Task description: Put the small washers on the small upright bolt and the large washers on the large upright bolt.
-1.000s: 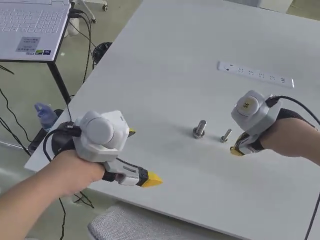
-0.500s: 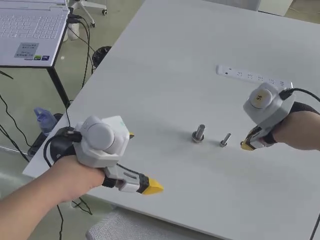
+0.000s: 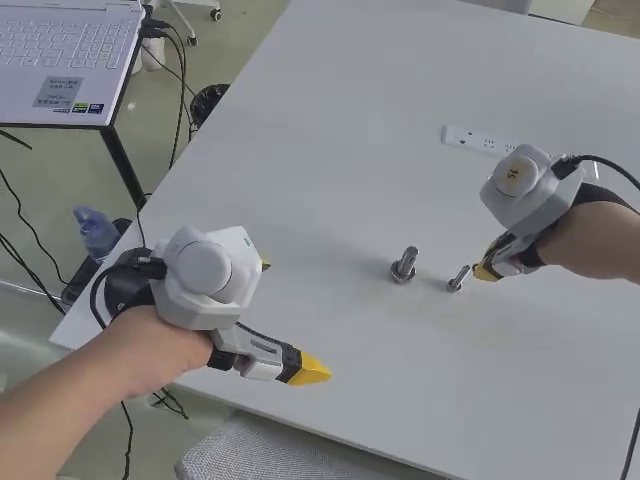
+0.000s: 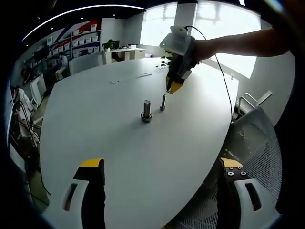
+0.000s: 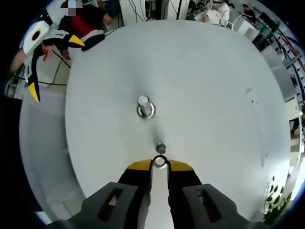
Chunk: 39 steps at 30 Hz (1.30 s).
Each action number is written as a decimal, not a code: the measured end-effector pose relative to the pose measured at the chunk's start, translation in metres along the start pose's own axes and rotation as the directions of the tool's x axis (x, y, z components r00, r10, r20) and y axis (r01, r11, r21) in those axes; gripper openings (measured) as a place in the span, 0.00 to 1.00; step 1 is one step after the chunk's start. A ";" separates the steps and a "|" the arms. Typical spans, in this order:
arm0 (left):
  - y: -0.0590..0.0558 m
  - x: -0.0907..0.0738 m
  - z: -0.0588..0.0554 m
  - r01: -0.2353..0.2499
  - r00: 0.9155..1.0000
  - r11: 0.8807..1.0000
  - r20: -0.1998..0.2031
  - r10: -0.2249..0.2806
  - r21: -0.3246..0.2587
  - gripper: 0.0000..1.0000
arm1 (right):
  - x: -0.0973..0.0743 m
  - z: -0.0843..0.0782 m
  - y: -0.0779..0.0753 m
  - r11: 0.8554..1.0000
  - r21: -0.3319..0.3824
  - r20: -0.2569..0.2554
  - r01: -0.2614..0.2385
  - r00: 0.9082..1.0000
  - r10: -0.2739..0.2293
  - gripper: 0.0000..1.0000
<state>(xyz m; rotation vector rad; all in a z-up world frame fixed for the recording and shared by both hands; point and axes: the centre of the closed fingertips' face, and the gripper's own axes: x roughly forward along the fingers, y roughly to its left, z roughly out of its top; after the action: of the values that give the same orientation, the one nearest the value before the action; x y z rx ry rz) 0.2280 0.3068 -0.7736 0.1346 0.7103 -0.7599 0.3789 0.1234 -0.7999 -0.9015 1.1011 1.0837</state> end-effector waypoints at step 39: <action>0.004 0.002 -0.010 -0.004 0.999 1.000 -0.035 0.003 -0.027 0.94 | 0.016 0.005 0.001 1.000 -0.009 -0.037 -0.010 0.999 0.010 0.12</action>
<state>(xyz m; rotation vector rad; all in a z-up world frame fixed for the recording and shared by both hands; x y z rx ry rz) 0.2263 0.3123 -0.7830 0.1248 0.7530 -0.7458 0.3802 0.1321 -0.8146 -0.9269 1.1332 1.0848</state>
